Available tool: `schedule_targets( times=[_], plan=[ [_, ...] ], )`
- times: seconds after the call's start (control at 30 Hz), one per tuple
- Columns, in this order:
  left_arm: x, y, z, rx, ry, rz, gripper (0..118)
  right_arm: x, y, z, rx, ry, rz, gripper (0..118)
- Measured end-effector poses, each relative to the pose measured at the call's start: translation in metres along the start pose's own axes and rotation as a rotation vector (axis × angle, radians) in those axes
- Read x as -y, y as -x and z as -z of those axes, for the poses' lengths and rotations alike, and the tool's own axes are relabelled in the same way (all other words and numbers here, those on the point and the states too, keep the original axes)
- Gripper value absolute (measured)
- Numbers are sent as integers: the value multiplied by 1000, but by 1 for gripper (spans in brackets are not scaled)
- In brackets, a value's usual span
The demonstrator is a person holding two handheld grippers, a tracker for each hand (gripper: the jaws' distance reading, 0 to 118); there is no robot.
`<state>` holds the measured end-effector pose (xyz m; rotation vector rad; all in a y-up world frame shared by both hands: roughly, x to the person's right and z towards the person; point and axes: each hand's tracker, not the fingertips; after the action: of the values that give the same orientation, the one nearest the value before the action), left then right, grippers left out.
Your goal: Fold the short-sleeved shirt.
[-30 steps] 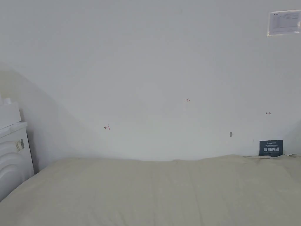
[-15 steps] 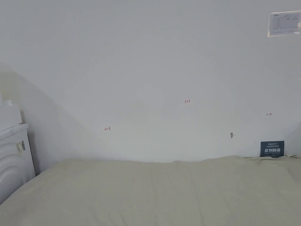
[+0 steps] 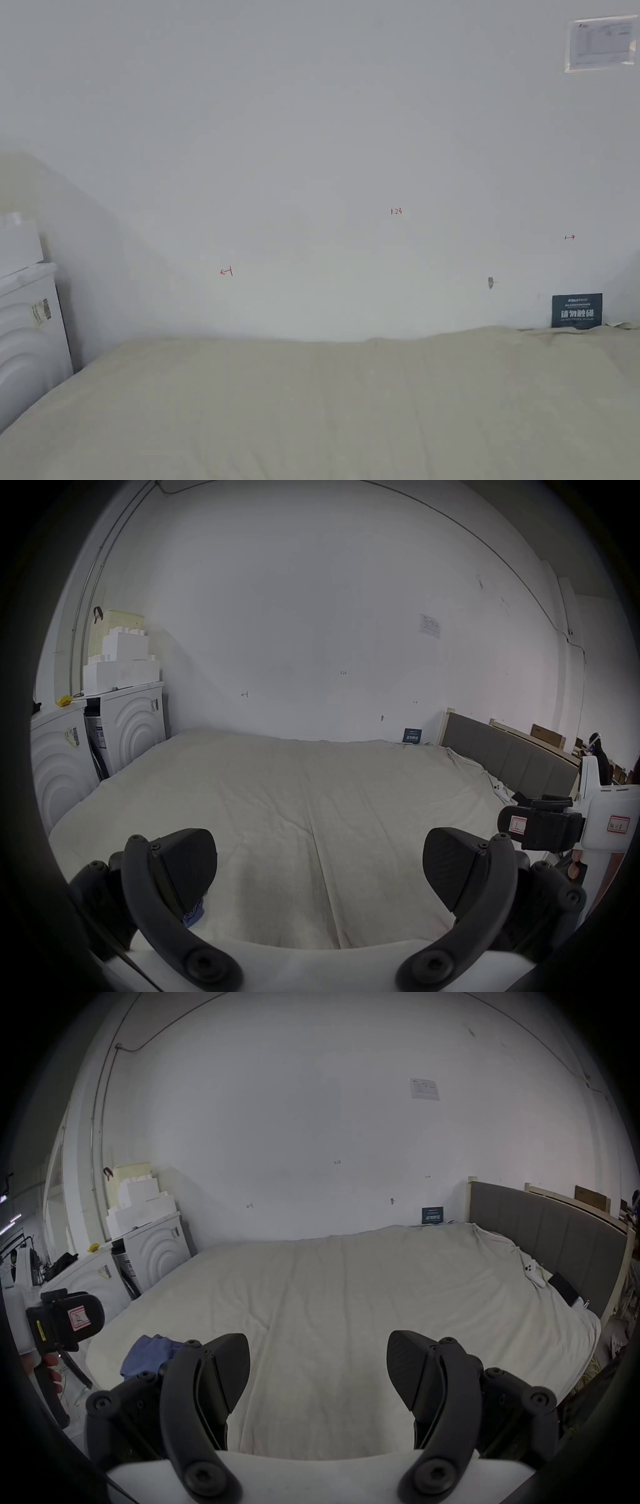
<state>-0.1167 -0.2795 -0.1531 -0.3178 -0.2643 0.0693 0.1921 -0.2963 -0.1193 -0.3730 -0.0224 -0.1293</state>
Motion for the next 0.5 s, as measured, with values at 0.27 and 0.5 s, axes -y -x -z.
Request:
schedule_targets(
  times=[0.27,0.5],
  plan=[
    [1,2,2,0,5,-9,118,2,-10,2,90,-25,102,85],
    [0,3,4,-23,10,-18,118,14,-24,5,-5,26,97,85]
  ],
)
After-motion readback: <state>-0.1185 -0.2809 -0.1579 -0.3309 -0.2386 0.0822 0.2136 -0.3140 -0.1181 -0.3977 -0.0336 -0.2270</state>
